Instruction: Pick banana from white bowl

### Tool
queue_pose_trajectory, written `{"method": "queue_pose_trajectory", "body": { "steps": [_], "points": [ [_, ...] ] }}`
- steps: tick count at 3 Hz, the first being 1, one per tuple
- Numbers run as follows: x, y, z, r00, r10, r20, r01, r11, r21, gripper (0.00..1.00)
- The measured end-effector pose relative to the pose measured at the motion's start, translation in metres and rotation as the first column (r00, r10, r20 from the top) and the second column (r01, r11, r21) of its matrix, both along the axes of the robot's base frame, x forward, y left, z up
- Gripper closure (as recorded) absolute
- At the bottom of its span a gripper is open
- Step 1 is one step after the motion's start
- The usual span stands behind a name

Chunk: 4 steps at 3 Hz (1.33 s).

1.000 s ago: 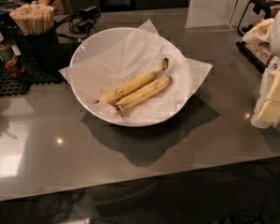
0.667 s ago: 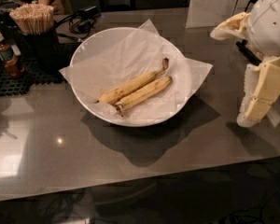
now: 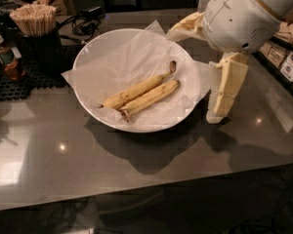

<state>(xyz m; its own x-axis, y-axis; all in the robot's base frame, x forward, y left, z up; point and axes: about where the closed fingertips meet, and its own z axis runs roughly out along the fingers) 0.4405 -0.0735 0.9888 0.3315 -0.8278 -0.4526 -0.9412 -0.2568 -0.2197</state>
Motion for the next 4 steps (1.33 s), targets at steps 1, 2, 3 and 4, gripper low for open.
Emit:
{"method": "queue_pose_trajectory", "body": {
  "steps": [1,2,3,4],
  "points": [
    [0.020,0.024,-0.019,0.9995,0.016,-0.028,-0.016,1.000,0.000,0.00],
    [0.039,0.041,-0.037,0.9984,-0.016,-0.054,0.015,1.000,-0.021,0.00],
    [0.055,0.056,-0.055,0.9960,-0.061,-0.065,0.057,0.996,-0.069,0.00],
    [0.069,0.065,-0.073,0.9911,-0.104,-0.084,0.094,0.989,-0.112,0.00]
  ]
}}
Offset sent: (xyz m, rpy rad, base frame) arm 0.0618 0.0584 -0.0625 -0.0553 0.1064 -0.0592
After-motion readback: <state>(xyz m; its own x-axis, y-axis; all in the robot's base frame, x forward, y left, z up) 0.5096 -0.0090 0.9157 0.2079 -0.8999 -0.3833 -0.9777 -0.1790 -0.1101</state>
